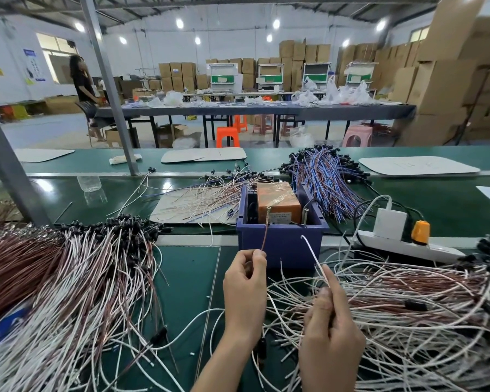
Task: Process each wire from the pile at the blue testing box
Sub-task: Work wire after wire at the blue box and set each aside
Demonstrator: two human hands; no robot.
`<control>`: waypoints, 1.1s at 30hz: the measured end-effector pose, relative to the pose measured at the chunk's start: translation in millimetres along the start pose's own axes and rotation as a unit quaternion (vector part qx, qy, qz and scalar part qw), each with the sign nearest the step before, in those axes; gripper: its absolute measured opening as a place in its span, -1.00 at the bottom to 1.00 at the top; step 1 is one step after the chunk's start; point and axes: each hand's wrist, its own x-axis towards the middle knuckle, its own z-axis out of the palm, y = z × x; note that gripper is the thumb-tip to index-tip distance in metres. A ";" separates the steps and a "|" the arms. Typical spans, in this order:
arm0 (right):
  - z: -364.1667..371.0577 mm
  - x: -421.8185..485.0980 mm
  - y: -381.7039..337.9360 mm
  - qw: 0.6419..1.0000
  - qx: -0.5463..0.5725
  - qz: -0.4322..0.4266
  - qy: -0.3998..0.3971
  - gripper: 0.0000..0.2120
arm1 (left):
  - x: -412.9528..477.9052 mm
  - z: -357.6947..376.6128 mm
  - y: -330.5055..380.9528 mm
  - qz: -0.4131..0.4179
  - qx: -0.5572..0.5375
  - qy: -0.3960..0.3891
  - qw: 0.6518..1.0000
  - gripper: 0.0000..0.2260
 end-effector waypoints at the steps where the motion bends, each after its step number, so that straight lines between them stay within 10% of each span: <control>1: 0.0 0.1 -0.2 1.000 0.003 -0.005 0.004 -0.67 | 0.0 0.0 0.2 0.002 0.000 -0.001 1.000 -0.83; 33: 6.8 31.8 10.5 0.997 0.063 -0.011 0.031 -0.64 | -0.9 1.1 -6.2 -0.004 0.001 -0.017 1.000 -0.85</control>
